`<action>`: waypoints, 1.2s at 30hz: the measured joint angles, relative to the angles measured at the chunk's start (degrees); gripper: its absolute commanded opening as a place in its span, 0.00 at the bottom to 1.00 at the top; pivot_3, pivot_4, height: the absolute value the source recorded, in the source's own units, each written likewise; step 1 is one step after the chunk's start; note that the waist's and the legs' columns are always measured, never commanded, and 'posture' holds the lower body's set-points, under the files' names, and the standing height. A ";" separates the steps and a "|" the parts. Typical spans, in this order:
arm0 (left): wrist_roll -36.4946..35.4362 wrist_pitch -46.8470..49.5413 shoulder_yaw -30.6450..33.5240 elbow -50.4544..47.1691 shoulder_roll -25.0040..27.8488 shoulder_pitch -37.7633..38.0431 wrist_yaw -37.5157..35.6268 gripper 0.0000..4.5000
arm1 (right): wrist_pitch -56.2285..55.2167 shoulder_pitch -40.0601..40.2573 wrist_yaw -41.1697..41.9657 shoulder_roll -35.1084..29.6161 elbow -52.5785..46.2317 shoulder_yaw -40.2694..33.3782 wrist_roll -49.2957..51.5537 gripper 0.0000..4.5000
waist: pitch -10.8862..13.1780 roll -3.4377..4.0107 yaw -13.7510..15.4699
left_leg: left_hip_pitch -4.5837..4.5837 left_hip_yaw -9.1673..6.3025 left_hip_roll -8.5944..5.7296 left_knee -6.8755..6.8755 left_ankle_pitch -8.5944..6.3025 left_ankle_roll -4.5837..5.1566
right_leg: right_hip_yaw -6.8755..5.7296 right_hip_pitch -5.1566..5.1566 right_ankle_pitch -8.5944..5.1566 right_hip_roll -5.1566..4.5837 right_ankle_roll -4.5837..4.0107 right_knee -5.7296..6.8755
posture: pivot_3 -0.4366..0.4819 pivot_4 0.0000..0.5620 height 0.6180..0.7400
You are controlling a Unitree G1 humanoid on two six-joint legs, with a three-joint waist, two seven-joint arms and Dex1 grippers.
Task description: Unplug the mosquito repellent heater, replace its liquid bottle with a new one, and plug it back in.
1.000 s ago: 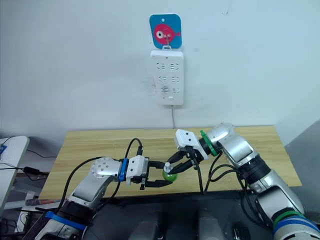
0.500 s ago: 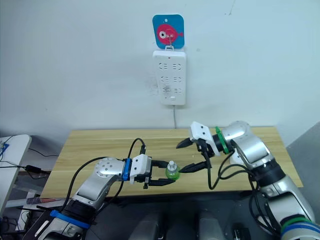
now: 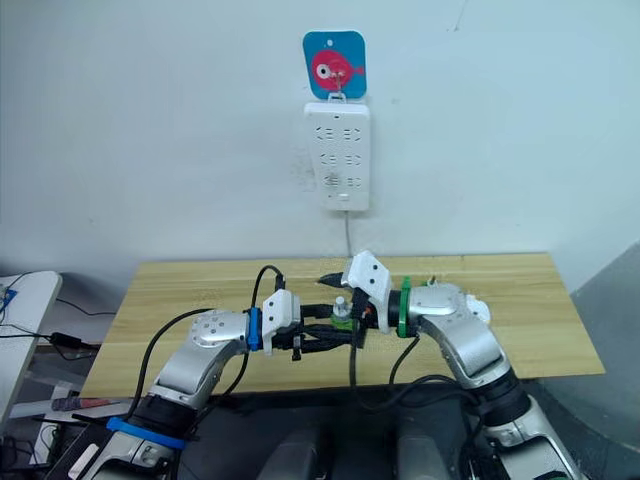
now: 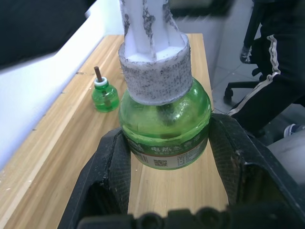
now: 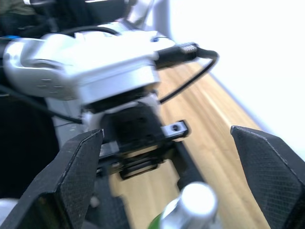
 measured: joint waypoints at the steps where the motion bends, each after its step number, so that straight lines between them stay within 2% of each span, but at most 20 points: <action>1: 0.00 0.00 0.00 0.00 0.01 0.00 -0.01 0.49 | -0.94 -0.07 -0.11 -0.29 1.00 0.00 -0.45 0.99 | -0.01 0.00 0.01 | 0.00 0.00 0.00 0.00 0.00 0.00 | 0.00 0.00 0.00 0.00 0.00 0.00 | 0.47 0.27 1.00; 7: 0.00 0.12 0.00 -0.01 0.15 0.05 -0.02 0.49 | -2.47 -0.06 1.25 -4.17 3.01 -1.36 -0.46 0.99 | -0.01 0.01 -0.11 | 0.00 0.01 0.04 -0.01 0.00 0.01 | -0.01 -0.01 0.00 0.02 0.00 0.01 | 0.47 0.28 1.00; 15: -0.03 0.16 0.12 -0.08 0.84 1.50 0.19 0.49 | 0.07 0.69 7.14 -14.23 -1.15 -3.99 3.12 0.99 | -0.03 -0.01 -0.06 | 0.00 0.00 0.08 -0.01 -0.01 0.02 | -0.03 0.01 0.00 0.03 0.00 -0.01 | 0.49 0.26 1.00; 20: -0.03 0.11 0.12 -0.23 0.66 1.49 0.29 0.49 | 3.09 0.81 7.41 -12.62 -4.74 -2.71 4.90 0.99 | -0.10 0.00 -0.11 | 0.00 0.00 0.10 -0.03 -0.01 0.02 | -0.02 0.00 0.00 0.04 0.01 0.00 | 0.49 0.25 1.00; 27: 0.00 0.01 -0.11 -0.27 -0.01 1.36 0.27 0.49 | 2.00 -0.18 1.95 -3.53 -3.03 2.73 2.36 0.99 | -0.20 0.01 -0.07 | 0.00 0.01 0.04 -0.01 0.00 0.01 | 0.01 0.00 0.00 0.03 0.00 0.00 | 0.48 0.24 1.00; 31: 0.02 -0.09 -0.09 -0.27 0.07 1.36 0.23 0.49 | -2.00 -1.46 0.04 -4.39 -0.02 3.13 -1.68 0.99 | -0.30 -0.01 0.18 | 0.00 0.01 0.01 0.01 0.00 0.01 | 0.00 0.01 0.00 0.02 0.00 -0.02 | 0.49 0.24 1.00; 36: 0.04 -0.20 -0.10 -0.28 0.11 1.35 0.15 0.49 | -1.39 -0.33 1.72 -7.64 -0.79 0.92 0.05 0.99 | -0.38 -0.02 0.04 | 0.00 0.01 0.04 -0.01 0.00 0.01 | 0.00 0.00 0.00 0.02 0.00 -0.01 | 0.49 0.24 1.00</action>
